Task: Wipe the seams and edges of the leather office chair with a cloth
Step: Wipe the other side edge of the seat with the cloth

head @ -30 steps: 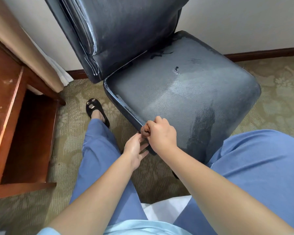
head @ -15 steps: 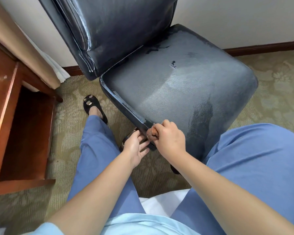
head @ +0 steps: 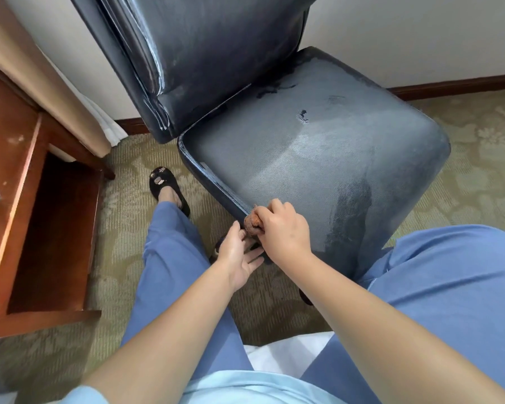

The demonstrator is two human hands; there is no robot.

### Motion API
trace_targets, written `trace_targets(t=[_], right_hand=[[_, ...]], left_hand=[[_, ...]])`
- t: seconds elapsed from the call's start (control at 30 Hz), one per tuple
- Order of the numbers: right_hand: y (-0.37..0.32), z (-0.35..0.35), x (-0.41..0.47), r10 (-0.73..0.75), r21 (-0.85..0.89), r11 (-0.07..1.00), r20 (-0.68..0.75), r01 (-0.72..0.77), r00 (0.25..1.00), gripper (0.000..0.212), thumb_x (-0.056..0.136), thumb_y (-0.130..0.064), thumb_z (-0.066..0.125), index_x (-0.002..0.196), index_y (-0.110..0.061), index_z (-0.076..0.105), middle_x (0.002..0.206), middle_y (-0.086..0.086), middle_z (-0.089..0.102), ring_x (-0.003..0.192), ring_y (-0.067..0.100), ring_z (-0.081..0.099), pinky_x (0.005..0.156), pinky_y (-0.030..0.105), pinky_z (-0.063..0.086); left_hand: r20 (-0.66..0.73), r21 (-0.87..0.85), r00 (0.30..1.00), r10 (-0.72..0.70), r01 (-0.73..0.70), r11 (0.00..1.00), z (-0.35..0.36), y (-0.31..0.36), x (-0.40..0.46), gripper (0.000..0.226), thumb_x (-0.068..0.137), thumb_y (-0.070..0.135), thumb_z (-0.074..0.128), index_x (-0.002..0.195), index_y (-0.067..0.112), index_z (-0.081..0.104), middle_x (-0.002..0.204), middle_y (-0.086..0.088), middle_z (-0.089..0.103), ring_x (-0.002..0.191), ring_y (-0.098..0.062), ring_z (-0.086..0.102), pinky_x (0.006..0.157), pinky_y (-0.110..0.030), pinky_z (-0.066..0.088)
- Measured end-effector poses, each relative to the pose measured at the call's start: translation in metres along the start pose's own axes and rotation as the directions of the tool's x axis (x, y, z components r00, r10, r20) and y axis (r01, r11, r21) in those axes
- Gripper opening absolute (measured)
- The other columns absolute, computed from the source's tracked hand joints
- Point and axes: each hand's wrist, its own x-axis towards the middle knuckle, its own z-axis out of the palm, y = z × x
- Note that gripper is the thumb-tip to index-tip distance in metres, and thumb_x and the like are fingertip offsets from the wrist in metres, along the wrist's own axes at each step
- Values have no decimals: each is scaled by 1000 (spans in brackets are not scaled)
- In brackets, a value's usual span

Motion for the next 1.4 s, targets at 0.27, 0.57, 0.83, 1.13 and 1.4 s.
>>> trace_targets(t=[0.27,0.57,0.83,1.13,1.4], right_hand=[[14,-4,-10,38,70,997,-20,-37,999,33,38,-16,85,61,-25,63,63,-1,51,52,24,51,47,23,25],[47,-9,-30,75,77,994,-38,-72,996,33,43,-7,82,65,-25,65,66,0,52,57,26,51,50,25,26],[71,-12,-42,119,7,993,-82,-119,990,39,40,-7,83,74,-21,70,69,3,55,58,27,53,50,27,28],[82,-13,-55,258,73,964,-34,-255,966,46,48,-2,82,90,-18,72,78,6,59,69,30,54,55,31,37],[60,-20,-46,217,99,969,110,-228,970,37,85,-15,58,121,-23,56,114,0,52,104,23,46,82,33,37]], left_hand=[[61,-145,997,-46,54,988,15,-6,-12,61,99,55,28,127,8,55,132,-16,57,99,-29,62,100,-41,45],[104,-28,983,-149,153,988,32,-27,-18,50,100,37,30,134,9,52,128,-12,60,106,-31,61,104,-48,41],[91,-51,986,-139,144,988,52,-25,-20,56,98,26,36,146,-2,32,142,-20,49,124,-30,55,110,-47,37],[23,268,998,-59,51,962,53,-35,-31,40,99,21,40,137,8,46,146,-9,46,132,-25,46,105,-43,36],[-69,259,991,119,-97,961,34,-26,-22,38,103,14,38,139,4,44,145,-5,46,132,-24,45,107,-42,37]])
